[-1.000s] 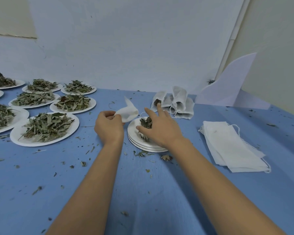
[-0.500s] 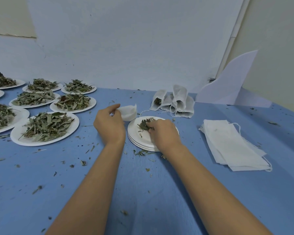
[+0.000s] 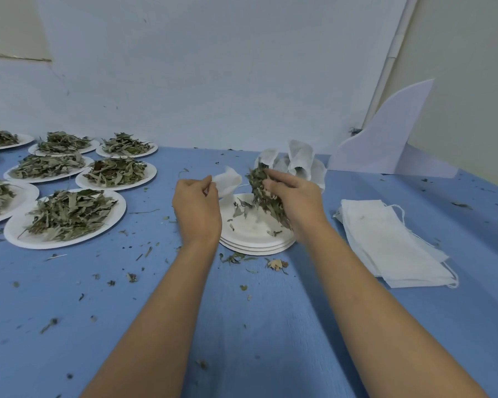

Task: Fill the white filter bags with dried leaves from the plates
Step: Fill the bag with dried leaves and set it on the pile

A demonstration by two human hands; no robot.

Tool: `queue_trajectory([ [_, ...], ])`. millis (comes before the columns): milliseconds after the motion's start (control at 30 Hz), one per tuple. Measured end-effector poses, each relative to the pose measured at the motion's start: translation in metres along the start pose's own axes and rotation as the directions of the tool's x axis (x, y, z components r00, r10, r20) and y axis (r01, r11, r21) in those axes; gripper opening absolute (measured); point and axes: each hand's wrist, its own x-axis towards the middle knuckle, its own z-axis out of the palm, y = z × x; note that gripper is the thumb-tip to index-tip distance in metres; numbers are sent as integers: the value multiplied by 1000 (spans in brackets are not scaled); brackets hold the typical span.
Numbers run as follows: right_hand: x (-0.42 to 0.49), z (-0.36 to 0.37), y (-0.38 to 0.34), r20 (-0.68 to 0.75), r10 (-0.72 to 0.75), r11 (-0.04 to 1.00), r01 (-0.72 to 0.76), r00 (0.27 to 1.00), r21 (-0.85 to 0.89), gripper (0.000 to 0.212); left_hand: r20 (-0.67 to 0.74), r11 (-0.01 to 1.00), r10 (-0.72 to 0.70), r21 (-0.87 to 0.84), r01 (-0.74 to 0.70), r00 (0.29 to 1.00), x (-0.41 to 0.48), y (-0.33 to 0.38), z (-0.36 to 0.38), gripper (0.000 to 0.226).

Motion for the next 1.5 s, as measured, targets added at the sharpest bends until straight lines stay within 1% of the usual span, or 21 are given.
queue_trajectory([
  [33, 1, -4, -1, 40, 79, 991, -83, 996, 106, 22, 8, 1000, 9, 10, -9, 1000, 0, 0, 1, 31],
  [100, 2, -9, -3, 148, 181, 952, -211, 972, 223, 20, 16, 999, 37, 32, -38, 999, -1, 1, 4, 30],
  [167, 3, -10, -2, 254, 206, 904, -283, 945, 321, 21, 16, 996, 69, 51, -70, 997, -2, 2, 5, 29],
  [233, 3, -9, -1, 333, 184, 869, -312, 925, 384, 34, 18, 993, 93, 67, -94, 996, -3, 4, 7, 29],
  [300, 2, -9, -1, 374, 169, 866, -318, 912, 385, 46, 17, 993, 91, 76, -92, 996, -2, 3, 7, 29],
  [367, 3, -11, -1, 391, 148, 865, -311, 908, 395, 50, 18, 992, 89, 87, -90, 996, -1, 2, 7, 28],
  [433, 4, -13, 0, 405, 115, 879, -283, 907, 385, 41, 26, 991, 95, 93, -97, 995, -1, 3, 7, 27],
  [500, 2, -12, 2, 419, 101, 934, -231, 902, 272, 24, 37, 990, 102, 93, -105, 994, -2, 6, 8, 26],
  [533, 1, -11, 3, 416, 99, 958, -200, 904, 207, 20, 43, 991, 105, 83, -109, 994, -3, 8, 8, 25],
  [567, 0, -10, 5, 401, 92, 974, -166, 911, 153, 23, 47, 992, 104, 64, -107, 993, -3, 10, 7, 24],
  [667, 0, -7, 9, 313, 53, 997, -67, 948, 35, 25, 100, 997, 62, -52, -57, 993, -3, 15, 6, 21],
  [800, 2, -6, 10, 219, 38, 999, -40, 975, 6, 24, 284, 960, -47, -251, 121, 958, -1, 17, 8, 7],
  [933, 3, -4, 11, 114, 41, 998, -36, 993, -46, 21, 405, 926, -36, -329, 183, 914, -5, 20, 5, 17],
  [1033, 4, -3, 12, 41, 38, 996, -35, 998, -79, 21, 452, 928, 35, -347, 139, 891, -10, 23, 5, 14],
  [1133, 4, -2, 11, 19, 20, 995, -18, 1000, -96, 23, 432, 962, 119, -272, 3, 894, -11, 27, 8, 4],
  [1167, 5, -2, 11, 6, 18, 995, -17, 1000, -97, 23, 433, 968, 127, -251, -15, 892, -11, 28, 8, 2],
  [1233, 5, -1, 9, -20, 25, 997, -27, 999, -70, 22, 476, 967, 106, -254, 21, 873, -13, 30, 9, 8],
  [1300, 5, 1, 8, -37, 67, 998, -67, 997, -6, 21, 543, 971, 109, -239, 28, 832, -16, 32, 9, 14],
  [1400, 7, 2, 8, -41, 180, 976, -173, 983, 134, 21, 599, 985, 149, -164, -61, 787, -18, 33, 13, 32],
  [1433, 8, 3, 9, -34, 208, 965, -199, 978, 171, 24, 592, 986, 162, -119, -113, 790, -18, 33, 14, 39],
  [1500, 8, 6, 10, 4, 211, 951, -206, 977, 229, 26, 557, 977, 197, -46, -207, 807, -19, 32, 17, 48],
])
